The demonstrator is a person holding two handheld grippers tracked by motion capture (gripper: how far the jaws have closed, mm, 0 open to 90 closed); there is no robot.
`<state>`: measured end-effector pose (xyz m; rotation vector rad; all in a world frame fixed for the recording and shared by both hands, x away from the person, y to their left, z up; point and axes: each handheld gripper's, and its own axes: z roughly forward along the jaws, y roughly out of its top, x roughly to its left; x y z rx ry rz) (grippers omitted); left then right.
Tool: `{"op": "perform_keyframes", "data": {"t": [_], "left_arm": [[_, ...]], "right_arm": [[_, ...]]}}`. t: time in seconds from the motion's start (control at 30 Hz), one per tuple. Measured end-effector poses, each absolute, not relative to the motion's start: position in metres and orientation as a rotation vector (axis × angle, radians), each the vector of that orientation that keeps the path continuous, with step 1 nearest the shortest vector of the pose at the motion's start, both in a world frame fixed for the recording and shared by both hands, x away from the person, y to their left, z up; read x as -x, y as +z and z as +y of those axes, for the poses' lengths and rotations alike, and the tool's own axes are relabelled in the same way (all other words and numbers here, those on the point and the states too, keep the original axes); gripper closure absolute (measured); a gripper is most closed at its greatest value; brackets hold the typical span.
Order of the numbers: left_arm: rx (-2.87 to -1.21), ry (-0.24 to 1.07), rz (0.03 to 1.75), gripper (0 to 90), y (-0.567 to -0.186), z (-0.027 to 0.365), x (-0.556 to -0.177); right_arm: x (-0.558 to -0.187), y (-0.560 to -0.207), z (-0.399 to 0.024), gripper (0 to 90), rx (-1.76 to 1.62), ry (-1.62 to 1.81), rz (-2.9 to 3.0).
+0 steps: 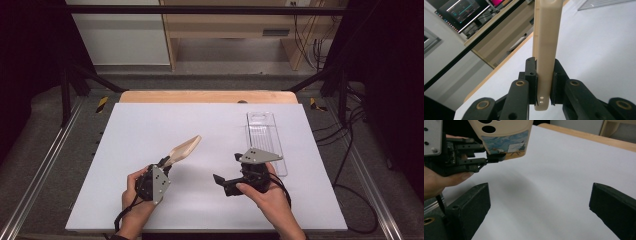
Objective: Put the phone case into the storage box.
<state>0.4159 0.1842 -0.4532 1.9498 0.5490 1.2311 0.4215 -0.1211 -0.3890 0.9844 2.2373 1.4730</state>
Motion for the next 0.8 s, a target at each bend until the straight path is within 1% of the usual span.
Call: {"op": "perform_keyframes", "data": {"t": [0.13,0.37,0.53,0.8], "left_arm": [[-1.901,1.148,0.63,79.6,-0.45,0.189,-0.415],[-1.789,0.957,0.737,79.6,-0.444,0.199,-0.419],[-1.712,0.874,0.762,79.6,-0.442,0.205,-0.419],[-1.676,0.715,0.778,79.6,-0.44,0.194,-0.415]], "right_arm": [[-0.423,-0.397,-0.125,4.6,-1.012,1.548,2.16],[-0.423,-0.406,-0.129,5.3,-1.017,1.547,2.081],[-0.421,-0.413,-0.13,5.2,-1.016,1.55,2.048],[-0.417,-0.412,-0.128,5.4,-0.972,1.546,1.998]]}}
